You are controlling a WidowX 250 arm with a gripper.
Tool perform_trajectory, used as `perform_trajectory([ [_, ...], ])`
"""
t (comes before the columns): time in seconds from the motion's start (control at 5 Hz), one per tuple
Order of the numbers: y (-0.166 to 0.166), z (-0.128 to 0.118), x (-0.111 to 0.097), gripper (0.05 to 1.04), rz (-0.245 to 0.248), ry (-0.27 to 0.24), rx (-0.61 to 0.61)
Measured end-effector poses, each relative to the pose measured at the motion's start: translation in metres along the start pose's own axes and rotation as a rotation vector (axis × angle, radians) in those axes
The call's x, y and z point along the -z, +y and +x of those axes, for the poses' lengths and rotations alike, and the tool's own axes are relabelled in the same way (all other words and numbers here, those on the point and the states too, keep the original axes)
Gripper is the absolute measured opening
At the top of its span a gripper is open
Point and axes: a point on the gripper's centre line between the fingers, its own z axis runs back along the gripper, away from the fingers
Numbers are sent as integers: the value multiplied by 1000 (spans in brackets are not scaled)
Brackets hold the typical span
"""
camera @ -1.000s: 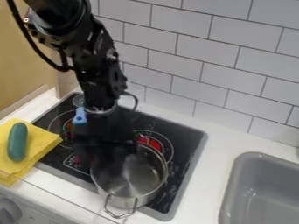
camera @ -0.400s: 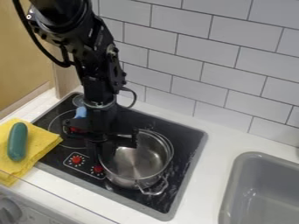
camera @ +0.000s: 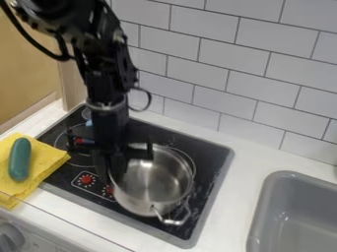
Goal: Move the silver pot above the right stove
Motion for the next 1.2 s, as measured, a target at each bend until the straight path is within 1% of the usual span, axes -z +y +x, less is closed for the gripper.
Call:
perform_trajectory([
  [0.2, 4, -2, -5, 64, -9, 21, -86],
  [0.4, 0, 31, -17, 64, 3, -24, -181],
  [0.6, -1, 50, -14, 64, 12, -16, -226],
  [0.8, -3, 83, -14, 64, 37, -26, -273],
  [1.0, -5, 97, -8, 64, 35, -28, -289],
  [1.2, -6, 100, 6, 64, 71, -7, -280],
])
